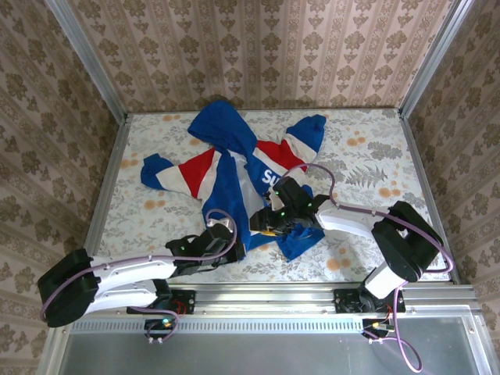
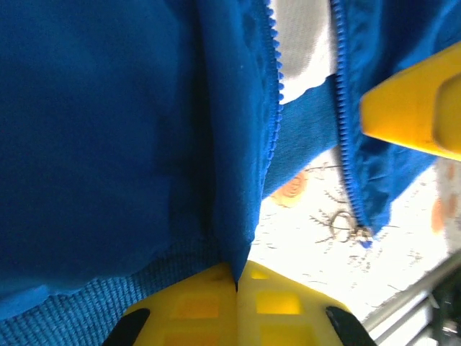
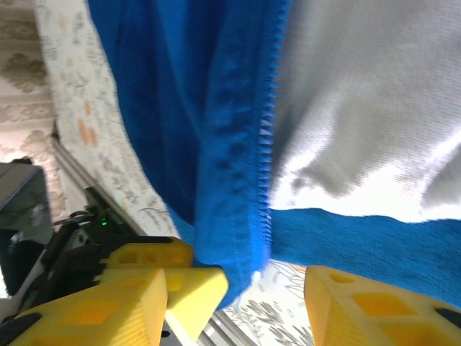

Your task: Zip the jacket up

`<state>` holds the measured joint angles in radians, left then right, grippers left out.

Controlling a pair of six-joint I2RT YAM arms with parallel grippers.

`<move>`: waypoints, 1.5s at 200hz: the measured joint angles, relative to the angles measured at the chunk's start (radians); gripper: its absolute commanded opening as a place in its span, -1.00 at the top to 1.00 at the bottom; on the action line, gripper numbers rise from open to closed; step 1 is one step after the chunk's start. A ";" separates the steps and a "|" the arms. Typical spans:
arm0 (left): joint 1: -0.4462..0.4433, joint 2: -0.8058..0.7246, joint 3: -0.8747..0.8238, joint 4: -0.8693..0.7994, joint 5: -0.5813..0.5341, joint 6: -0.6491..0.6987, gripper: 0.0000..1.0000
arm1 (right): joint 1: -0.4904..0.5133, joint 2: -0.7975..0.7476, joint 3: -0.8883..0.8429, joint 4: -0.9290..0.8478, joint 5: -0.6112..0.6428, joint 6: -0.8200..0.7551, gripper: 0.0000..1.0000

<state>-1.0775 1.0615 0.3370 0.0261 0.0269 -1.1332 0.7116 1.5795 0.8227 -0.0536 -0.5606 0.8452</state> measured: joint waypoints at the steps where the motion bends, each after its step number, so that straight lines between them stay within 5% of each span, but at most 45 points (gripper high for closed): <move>1: 0.001 -0.002 -0.001 0.002 0.002 0.000 1.00 | 0.000 0.000 -0.001 0.002 -0.001 0.000 -0.11; 121: 0.150 -0.139 -0.122 0.221 0.180 -0.072 1.00 | 0.003 0.102 -0.016 0.215 -0.092 0.128 -0.12; 154: 0.158 -0.139 -0.124 0.236 0.198 -0.077 1.00 | 0.006 0.109 -0.016 0.248 -0.106 0.143 0.51; 185: 0.165 -0.139 -0.124 0.228 0.209 -0.079 0.44 | 0.006 0.084 -0.024 0.242 -0.087 0.151 0.96; 214: 0.167 -0.140 -0.085 0.135 0.214 -0.041 0.05 | 0.006 0.006 -0.020 0.150 -0.055 0.108 1.00; 269: 0.159 -0.213 0.136 -0.172 0.134 0.056 0.12 | 0.000 -0.077 0.068 -0.120 0.035 -0.004 1.00; 300: 0.064 -0.177 0.242 -0.273 0.039 0.080 0.16 | -0.002 -0.081 0.085 -0.218 0.081 -0.034 1.00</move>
<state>-1.0130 0.8841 0.5793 -0.2470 0.0662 -1.0531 0.7094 1.4986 0.9073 -0.2718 -0.4797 0.8108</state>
